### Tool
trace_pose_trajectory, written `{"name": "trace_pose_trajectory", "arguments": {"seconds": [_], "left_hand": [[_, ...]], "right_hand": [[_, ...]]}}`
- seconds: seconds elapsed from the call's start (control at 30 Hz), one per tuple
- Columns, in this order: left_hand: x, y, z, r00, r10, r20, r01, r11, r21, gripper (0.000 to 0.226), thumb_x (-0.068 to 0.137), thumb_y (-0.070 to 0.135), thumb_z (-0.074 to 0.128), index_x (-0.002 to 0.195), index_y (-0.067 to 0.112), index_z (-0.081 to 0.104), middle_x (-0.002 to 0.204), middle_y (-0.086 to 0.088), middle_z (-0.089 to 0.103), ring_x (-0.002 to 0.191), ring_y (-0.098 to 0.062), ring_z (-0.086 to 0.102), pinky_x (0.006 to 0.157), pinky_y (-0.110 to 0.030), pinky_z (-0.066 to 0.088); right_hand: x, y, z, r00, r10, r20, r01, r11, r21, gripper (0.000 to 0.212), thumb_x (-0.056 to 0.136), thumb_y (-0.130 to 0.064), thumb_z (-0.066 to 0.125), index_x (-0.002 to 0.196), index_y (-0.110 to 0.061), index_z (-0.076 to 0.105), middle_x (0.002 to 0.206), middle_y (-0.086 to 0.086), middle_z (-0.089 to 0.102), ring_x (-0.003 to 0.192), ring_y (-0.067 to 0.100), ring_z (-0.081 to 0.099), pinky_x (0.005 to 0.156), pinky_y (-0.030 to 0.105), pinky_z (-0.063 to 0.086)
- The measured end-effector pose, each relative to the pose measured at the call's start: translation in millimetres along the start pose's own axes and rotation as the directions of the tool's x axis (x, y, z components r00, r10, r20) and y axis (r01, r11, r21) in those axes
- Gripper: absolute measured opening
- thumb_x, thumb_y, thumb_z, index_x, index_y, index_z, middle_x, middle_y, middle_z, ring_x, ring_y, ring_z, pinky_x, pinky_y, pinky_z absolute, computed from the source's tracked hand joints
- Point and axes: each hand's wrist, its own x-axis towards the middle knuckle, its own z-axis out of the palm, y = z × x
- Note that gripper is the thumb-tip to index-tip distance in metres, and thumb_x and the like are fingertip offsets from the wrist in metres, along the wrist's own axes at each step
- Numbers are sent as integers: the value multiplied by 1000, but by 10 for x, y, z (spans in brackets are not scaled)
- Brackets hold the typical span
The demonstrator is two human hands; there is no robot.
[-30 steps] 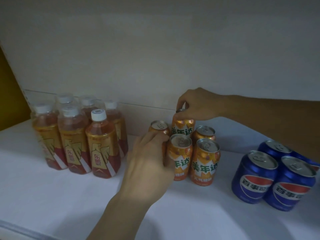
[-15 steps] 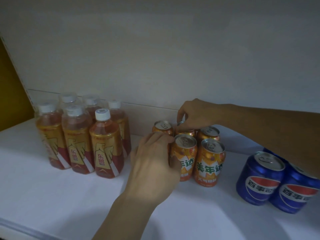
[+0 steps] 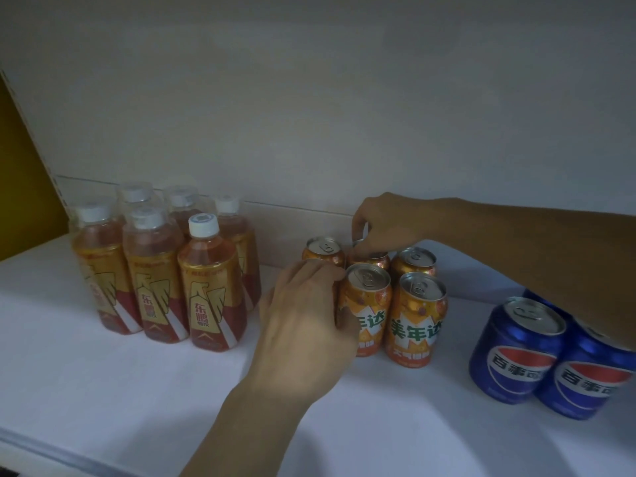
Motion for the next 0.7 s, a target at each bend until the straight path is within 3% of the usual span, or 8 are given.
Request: {"name": "trace_pose_trajectory", "arguments": {"seconds": [0.37, 0.5, 0.6, 0.7], "left_hand": [[-2, -6, 6, 1000, 13, -9, -13, 1000, -9, 35, 82, 35, 57, 117, 29, 64, 121, 14, 63, 119, -14, 51, 95, -48, 49], [-3, -5, -3, 1000, 12, -3, -12, 1000, -7, 37, 82, 36, 56, 118, 29, 64, 121, 14, 63, 120, -12, 49, 95, -48, 49], [-9, 15, -29, 1000, 7, 12, -7, 1000, -12, 36, 83, 36, 55, 117, 29, 63, 121, 15, 62, 119, -12, 49, 96, -48, 48], [-5, 17, -66, 1000, -5, 24, 6, 1000, -26, 37, 83, 35, 54, 119, 29, 62, 120, 13, 62, 117, -14, 52, 95, -48, 49]], "right_hand": [[-26, -19, 6, 1000, 14, -2, -14, 1000, 16, 35, 91, -45, 73, 111, -16, 71, 85, -7, 66, 82, 9, 63, 74, 28, 52], [-76, -43, -39, 1000, 17, 10, -17, 999, -31, 41, 95, -54, 66, 115, -18, 69, 95, -5, 68, 87, 10, 63, 76, 28, 52], [-222, -62, -59, 984, -65, -168, 57, 997, -55, 40, 102, -53, 54, 120, -21, 67, 108, -2, 65, 91, 12, 59, 79, 30, 46], [-474, -103, -29, 945, -156, -286, 169, 985, 20, 39, 96, -57, 52, 114, -26, 69, 103, -6, 66, 82, 1, 57, 72, 25, 44]]}}
